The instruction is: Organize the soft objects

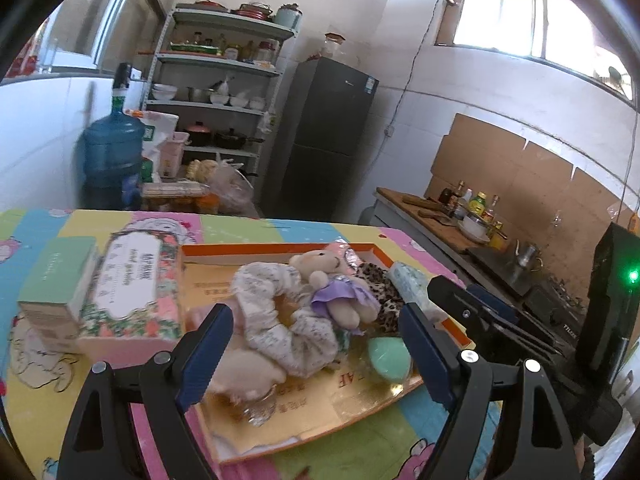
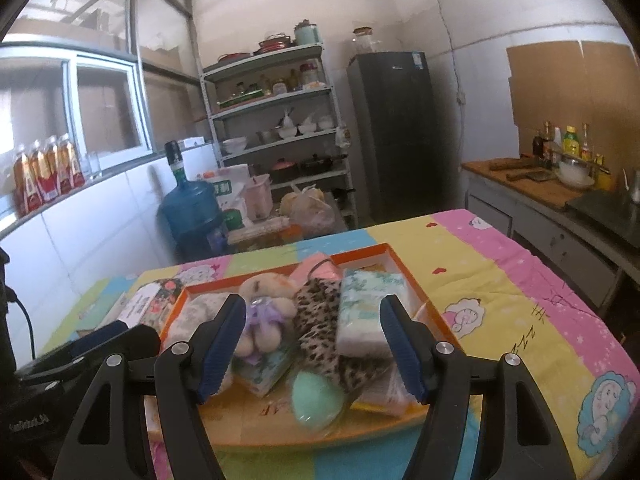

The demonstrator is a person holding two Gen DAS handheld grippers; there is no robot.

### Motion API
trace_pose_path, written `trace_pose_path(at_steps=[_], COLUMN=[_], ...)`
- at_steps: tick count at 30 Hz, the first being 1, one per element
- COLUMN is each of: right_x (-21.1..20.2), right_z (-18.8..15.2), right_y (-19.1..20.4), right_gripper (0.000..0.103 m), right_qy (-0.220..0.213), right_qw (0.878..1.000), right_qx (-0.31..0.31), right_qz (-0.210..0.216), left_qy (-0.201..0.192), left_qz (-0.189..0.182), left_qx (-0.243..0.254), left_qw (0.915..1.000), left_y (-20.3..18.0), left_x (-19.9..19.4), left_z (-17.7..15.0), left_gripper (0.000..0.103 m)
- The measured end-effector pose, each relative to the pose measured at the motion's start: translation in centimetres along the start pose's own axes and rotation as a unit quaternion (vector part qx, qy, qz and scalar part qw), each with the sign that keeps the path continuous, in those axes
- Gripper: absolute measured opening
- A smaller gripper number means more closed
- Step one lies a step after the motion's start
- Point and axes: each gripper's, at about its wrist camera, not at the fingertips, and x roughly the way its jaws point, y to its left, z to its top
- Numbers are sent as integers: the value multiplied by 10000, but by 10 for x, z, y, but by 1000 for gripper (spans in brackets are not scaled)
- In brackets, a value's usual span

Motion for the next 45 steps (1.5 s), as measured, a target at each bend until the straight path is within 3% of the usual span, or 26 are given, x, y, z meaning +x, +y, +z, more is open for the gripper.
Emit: trace_pose_path(at_steps=[8, 27, 31, 45], right_x=[-16, -77, -95, -130], right_z=[-11, -41, -48, -73], right_y=[24, 84, 96, 126], right_gripper=[71, 71, 72, 72], right_qy=[-13, -380, -600, -408], right_qw=[10000, 9988, 9973, 9985], right_qx=[-91, -285, -362, -226], right_qz=[26, 83, -240, -299], left_qy=[-312, -830, -997, -952], left_qz=[553, 1342, 1629, 2157], left_qx=[127, 284, 182, 192], left_qw=[9979, 9871, 9814, 9716], left_y=[3, 13, 20, 24], left_x=[-39, -122, -142, -193], left_z=[-12, -34, -39, -67], left_gripper=[85, 84, 84, 84])
